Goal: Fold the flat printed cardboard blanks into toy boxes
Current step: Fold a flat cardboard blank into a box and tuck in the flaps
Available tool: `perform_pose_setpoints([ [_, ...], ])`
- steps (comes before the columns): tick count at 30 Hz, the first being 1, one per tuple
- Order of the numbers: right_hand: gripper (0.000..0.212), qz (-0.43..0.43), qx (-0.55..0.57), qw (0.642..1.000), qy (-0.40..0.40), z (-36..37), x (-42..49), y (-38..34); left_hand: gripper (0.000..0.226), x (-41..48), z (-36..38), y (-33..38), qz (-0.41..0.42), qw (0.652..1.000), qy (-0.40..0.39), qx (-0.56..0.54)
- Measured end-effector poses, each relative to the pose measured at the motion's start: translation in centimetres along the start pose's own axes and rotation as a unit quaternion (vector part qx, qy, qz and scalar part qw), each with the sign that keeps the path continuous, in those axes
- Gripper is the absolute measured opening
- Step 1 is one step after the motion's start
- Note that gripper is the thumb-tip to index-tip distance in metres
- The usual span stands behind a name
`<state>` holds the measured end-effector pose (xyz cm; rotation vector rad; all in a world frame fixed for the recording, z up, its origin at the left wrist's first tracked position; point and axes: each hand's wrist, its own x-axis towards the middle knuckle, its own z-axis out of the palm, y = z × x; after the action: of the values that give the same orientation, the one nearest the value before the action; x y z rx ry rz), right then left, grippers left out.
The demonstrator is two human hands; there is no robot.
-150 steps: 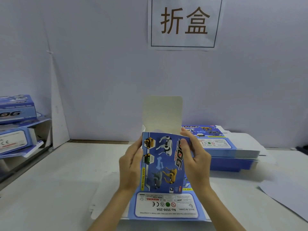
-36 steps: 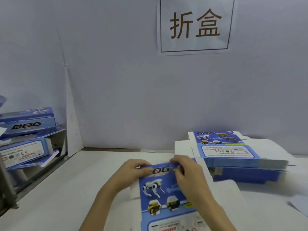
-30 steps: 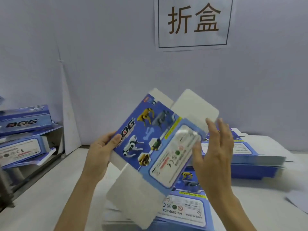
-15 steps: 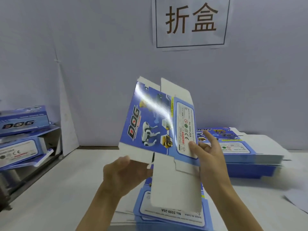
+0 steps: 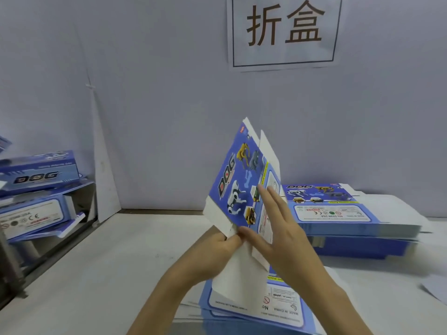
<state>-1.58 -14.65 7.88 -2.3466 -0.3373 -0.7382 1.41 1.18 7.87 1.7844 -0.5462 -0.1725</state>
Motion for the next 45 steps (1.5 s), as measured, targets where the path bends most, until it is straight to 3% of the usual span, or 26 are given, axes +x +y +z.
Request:
perform_pose_setpoints([
  [3, 0.078, -0.085, -0.044, 0.995, 0.04, 0.5, -0.4, -0.1, 0.028, 0.1, -0.3, 0.1, 0.041, 0.999, 0.008, 0.019],
  [6, 0.094, -0.089, -0.067, 0.984, 0.137, 0.3, -0.3, 1.0, 0.047, 0.3, -2.0, 0.4, 0.074, 0.995, 0.016, -0.067],
  [9, 0.079, -0.074, -0.064, 0.972, 0.215, -0.2, 0.0, 2.6, 0.063, 0.1, -3.9, 0.7, 0.108, 0.986, -0.018, -0.124],
  [13, 0.044, -0.119, -0.036, 0.96, 0.25, 0.0, -0.3, 3.0, 0.086, -0.2, -3.0, 1.0, 0.059, 0.974, -0.128, -0.178],
  [16, 0.046, -0.156, -0.036, 0.963, 0.217, 0.0, -0.3, 3.0, 0.097, 0.0, -0.7, 1.3, -0.022, 0.964, -0.055, -0.259],
  [18, 0.046, -0.17, -0.047, 0.967, 0.186, -0.4, -0.1, 3.3, 0.094, 0.4, 0.1, 1.2, -0.064, 0.969, 0.015, -0.238],
  [20, 0.052, -0.119, 0.019, 0.982, 0.146, -1.7, 0.1, 3.6, 0.082, 0.8, -0.1, 0.7, -0.071, 0.972, 0.069, -0.215],
  [22, 0.058, 0.013, 0.207, 0.973, 0.102, -3.2, 0.3, 3.9, 0.076, 1.0, -1.0, 0.2, -0.047, 0.974, 0.112, -0.193],
  [25, 0.032, 0.162, 0.478, 0.863, 0.028, -4.4, 0.7, 4.4, 0.07, 1.2, -1.8, -0.3, -0.006, 0.975, 0.087, -0.204],
  [27, 0.041, 0.214, 0.513, 0.831, -0.015, -4.6, 0.7, 4.3, 0.063, 0.9, -2.0, -0.6, -0.006, 0.983, 0.031, -0.18],
  [31, 0.033, 0.204, 0.467, 0.86, 0.026, -4.5, 0.7, 4.4, 0.061, 0.4, -2.2, -0.2, -0.02, 0.99, -0.018, -0.138],
  [35, 0.031, 0.158, 0.358, 0.919, 0.056, -3.3, 0.5, 3.5, 0.054, 0.6, -1.8, 0.1, -0.009, 0.982, 0.085, -0.167],
  [39, 0.067, 0.181, 0.345, 0.92, 0.043, -3.7, 0.6, 2.8, 0.05, 0.5, -2.2, 0.0, -0.01, 0.978, 0.1, -0.181],
  [45, 0.049, 0.172, 0.353, 0.917, 0.066, -3.6, 0.5, 2.3, 0.047, 0.4, -2.2, 0.0, 0.012, 0.98, 0.112, -0.164],
])
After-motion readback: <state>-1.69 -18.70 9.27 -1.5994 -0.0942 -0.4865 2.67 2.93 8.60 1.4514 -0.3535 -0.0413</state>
